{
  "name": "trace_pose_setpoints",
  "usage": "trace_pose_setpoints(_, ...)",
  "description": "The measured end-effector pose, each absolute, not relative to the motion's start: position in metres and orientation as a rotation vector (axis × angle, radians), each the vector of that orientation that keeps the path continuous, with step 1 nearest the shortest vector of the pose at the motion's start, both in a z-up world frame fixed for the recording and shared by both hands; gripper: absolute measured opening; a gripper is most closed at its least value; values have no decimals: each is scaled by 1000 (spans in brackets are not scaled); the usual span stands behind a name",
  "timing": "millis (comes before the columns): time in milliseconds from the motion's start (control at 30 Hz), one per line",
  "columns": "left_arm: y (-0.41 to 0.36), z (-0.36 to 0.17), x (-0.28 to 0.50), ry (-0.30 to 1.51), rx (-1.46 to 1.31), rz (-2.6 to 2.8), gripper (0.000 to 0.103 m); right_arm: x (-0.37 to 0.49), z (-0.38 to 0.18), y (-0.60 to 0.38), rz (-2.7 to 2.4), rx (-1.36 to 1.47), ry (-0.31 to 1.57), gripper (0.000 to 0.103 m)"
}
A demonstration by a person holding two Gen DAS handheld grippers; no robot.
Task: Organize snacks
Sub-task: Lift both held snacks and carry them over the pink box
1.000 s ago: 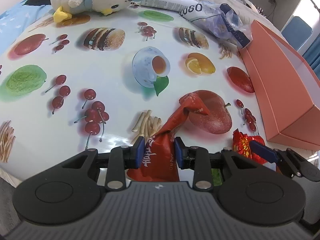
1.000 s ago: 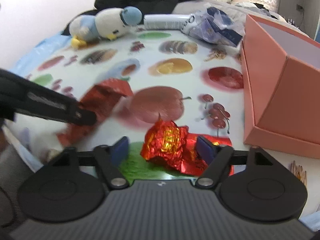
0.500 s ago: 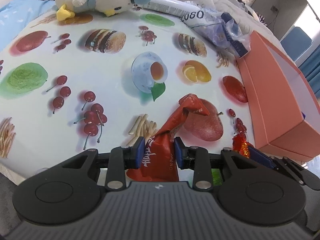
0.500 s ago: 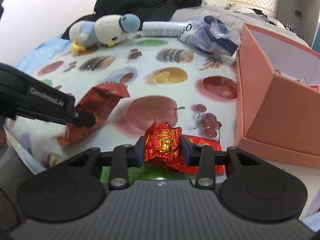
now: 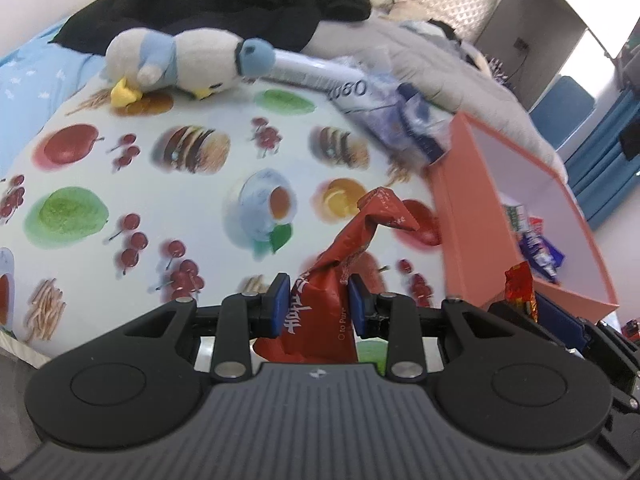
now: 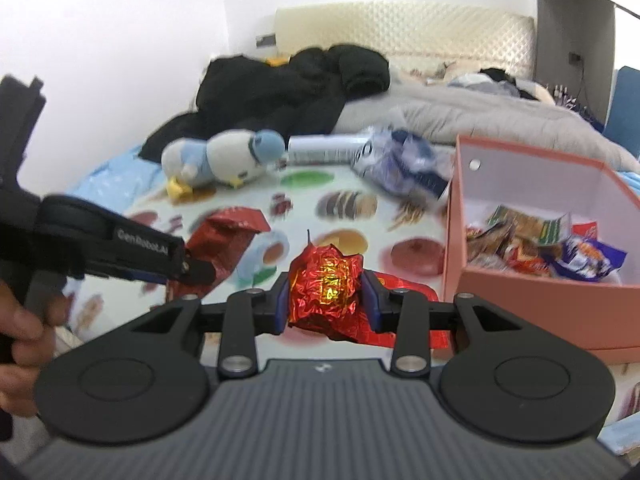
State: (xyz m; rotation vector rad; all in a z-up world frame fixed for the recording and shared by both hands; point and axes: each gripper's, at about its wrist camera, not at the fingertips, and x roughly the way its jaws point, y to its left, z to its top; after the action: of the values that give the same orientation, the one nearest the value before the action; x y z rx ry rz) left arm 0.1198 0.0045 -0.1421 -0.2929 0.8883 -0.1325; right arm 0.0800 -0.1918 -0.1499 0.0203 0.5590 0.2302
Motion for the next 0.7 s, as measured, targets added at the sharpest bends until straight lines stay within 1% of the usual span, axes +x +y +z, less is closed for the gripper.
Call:
trace_pose_setpoints(167,-8,-121,110,861,-268,-162,36,70,-129,-202,195,29,517,40)
trace_pose_setpoints(367,-26,-102,107,845,-230,-220,36,55,-118,-222,130,55,493,40)
trace_pose_setpoints(700,-79,-83,95,829,-234,-380,36,29,-101,-262,17,92,472,40)
